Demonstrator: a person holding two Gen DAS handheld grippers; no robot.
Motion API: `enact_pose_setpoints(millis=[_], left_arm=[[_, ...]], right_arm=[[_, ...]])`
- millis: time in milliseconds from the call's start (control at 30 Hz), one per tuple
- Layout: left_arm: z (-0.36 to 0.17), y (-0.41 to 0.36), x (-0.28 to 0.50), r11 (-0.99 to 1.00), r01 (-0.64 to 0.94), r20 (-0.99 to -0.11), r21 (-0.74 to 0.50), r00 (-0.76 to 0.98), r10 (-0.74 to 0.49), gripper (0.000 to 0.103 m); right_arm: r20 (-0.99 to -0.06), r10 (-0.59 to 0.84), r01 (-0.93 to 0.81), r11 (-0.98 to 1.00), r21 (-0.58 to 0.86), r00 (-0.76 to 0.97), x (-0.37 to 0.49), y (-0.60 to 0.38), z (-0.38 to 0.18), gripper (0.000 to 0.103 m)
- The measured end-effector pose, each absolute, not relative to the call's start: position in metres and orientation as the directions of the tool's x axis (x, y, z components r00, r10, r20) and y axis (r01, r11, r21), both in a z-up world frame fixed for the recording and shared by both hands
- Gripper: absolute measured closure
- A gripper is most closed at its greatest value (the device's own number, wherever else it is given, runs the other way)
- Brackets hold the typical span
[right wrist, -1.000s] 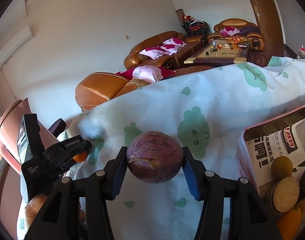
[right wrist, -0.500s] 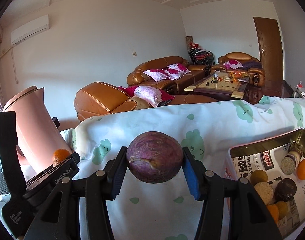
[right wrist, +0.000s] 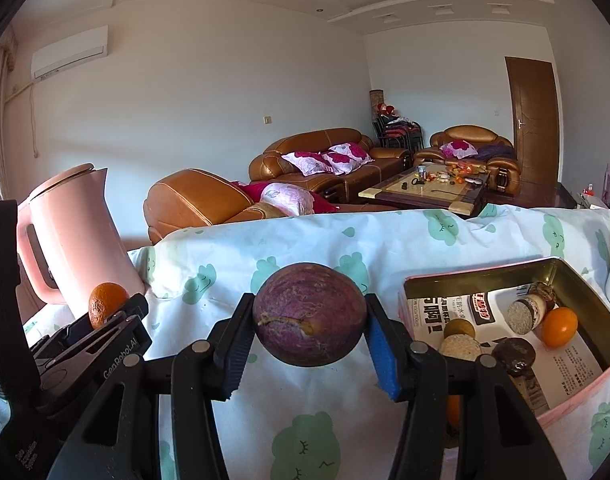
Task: Organize fruits
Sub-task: 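Carry the purple fruit and orange into the tin and open both tools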
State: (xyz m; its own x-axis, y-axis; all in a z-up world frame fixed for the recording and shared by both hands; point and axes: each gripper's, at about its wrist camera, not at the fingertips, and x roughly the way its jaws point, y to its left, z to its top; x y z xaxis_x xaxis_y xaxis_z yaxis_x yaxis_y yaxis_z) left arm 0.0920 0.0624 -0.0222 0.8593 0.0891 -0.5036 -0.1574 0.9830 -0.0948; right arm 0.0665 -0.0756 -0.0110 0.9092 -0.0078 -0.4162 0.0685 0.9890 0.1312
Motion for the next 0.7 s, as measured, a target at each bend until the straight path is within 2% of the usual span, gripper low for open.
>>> enact_pose_setpoints(millis=[333,700], left_arm=[[-0.02,0.037,0.054,0.992,-0.107,-0.485,-0.062,0.872,0.064,0.055],[-0.016,-0.008,0.027,0.999,0.018,-0.478,-0.044,0.878,-0.037,0.055]], right_arm=[[-0.424,-0.006,0.067,0.989,0.13,0.906,0.038,-0.093,-0.012,0.048],[-0.42,-0.018,0.07,0.992,0.109,0.907,0.01,-0.127,-0.01,0.048]])
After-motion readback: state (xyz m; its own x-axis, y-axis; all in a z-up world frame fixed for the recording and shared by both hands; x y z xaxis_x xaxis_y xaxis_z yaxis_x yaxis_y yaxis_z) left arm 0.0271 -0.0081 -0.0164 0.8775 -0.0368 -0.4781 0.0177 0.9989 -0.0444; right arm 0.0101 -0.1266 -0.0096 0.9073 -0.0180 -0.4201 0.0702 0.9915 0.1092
